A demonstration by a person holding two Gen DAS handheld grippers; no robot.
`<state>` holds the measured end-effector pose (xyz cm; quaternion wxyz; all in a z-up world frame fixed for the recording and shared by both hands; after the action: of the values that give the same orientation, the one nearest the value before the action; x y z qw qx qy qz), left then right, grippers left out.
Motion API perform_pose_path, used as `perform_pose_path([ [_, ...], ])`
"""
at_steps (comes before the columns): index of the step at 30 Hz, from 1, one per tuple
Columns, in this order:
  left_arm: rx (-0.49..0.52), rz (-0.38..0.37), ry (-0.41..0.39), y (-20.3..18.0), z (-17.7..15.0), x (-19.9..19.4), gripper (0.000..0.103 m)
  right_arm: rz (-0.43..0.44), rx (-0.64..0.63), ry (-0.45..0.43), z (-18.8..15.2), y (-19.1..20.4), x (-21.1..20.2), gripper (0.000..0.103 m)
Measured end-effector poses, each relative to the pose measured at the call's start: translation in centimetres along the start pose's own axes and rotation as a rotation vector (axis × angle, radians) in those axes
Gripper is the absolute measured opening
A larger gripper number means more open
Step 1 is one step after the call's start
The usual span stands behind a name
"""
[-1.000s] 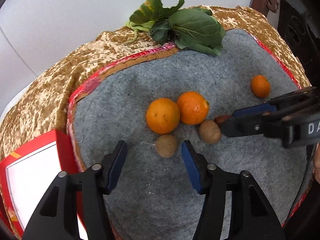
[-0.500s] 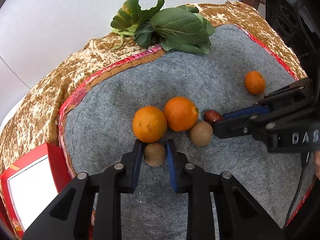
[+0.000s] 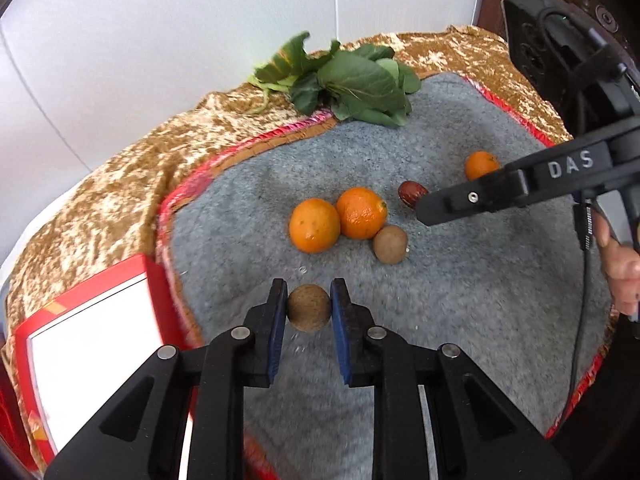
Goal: Organize fruits
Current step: 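Close left tool on the brown round fruit while right tool grasps the red date, then carry brown fruit and date over the white tray and open both tools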
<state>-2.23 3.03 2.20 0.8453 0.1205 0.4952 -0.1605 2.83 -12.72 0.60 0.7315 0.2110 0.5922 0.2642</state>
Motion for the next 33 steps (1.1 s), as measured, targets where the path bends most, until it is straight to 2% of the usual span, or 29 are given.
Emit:
perform_pose_path([
  [7,-0.084,0.034,-0.045,2.6,-1.3,-3.5,0.019,0.017,-0.046,-0.017,-0.2,2.9,0.4,0.015],
  [16,-0.287,0.193,-0.12,7.7,-3.0,-7.6,0.019,0.083,-0.159,-0.025,-2.2,9.1,2.1,0.015],
  [20,-0.308,0.322,-0.142,9.1,-4.2,-9.0,0.019,0.094,-0.22,-0.023,-3.6,11.5,3.5,0.015],
  [28,-0.375,0.43,-0.146,11.6,-6.8,-10.4,0.019,0.113,-0.314,-0.046,-5.4,14.7,4.8,0.015],
  [33,-0.396,0.454,-0.14,12.1,-7.9,-10.9,0.02,0.122,-0.363,-0.042,-6.3,16.4,5.5,0.015],
])
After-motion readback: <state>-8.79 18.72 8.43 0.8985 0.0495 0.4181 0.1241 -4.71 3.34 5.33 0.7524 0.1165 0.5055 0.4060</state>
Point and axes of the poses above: each gripper's, at about its wrist camera, not at the fingertips, and x roughly the way its jaws point, y to its left, z to its top, the point moved 4 cm from there along x, roughly the way its jaws point, and after that the axes turned 2 degrees about -x, right-handed, at the moved point
